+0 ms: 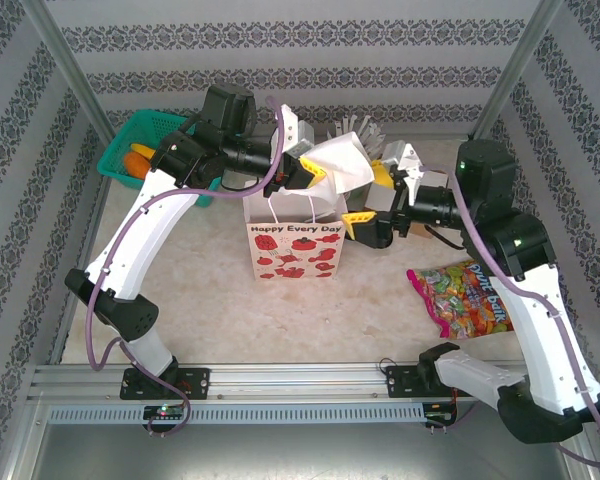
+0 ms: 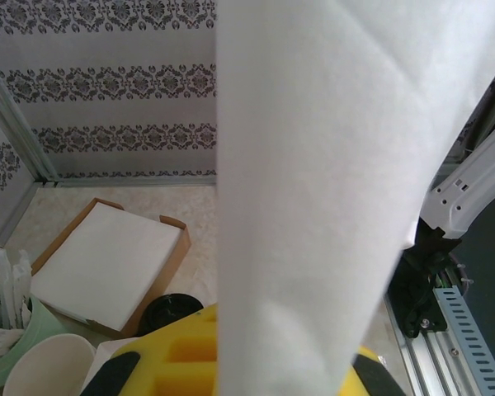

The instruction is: Pack the takeout coffee

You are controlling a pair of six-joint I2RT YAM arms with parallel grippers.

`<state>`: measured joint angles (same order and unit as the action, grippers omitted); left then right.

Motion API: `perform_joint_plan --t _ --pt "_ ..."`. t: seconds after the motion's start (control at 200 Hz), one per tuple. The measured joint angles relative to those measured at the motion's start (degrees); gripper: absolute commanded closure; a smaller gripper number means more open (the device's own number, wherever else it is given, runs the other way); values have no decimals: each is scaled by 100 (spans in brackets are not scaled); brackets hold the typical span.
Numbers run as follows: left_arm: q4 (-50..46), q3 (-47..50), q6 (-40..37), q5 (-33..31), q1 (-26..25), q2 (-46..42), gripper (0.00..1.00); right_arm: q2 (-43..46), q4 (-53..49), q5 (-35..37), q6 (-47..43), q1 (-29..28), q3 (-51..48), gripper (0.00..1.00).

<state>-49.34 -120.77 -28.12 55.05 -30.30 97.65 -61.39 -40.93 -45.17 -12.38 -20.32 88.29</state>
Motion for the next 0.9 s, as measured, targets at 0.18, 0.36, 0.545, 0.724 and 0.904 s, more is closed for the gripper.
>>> perform_joint_plan --t 0.18,0.36,0.545,0.724,0.904 --pt "4 0 7 44 0 -2 100 -302 245 688 -2 -46 234 2" --pt "-22 0 -116 205 2 -2 100 -754 280 820 2 -9 610 2" --pt "-345 0 -487 437 2 -2 100 -1082 -20 -68 -155 339 1005 3" --pt "-605 0 -787 494 2 -2 100 -1327 -367 -782 -450 402 1300 21" --pt "-627 0 -815 466 2 -2 100 -1495 -474 -1252 -581 407 1405 56"
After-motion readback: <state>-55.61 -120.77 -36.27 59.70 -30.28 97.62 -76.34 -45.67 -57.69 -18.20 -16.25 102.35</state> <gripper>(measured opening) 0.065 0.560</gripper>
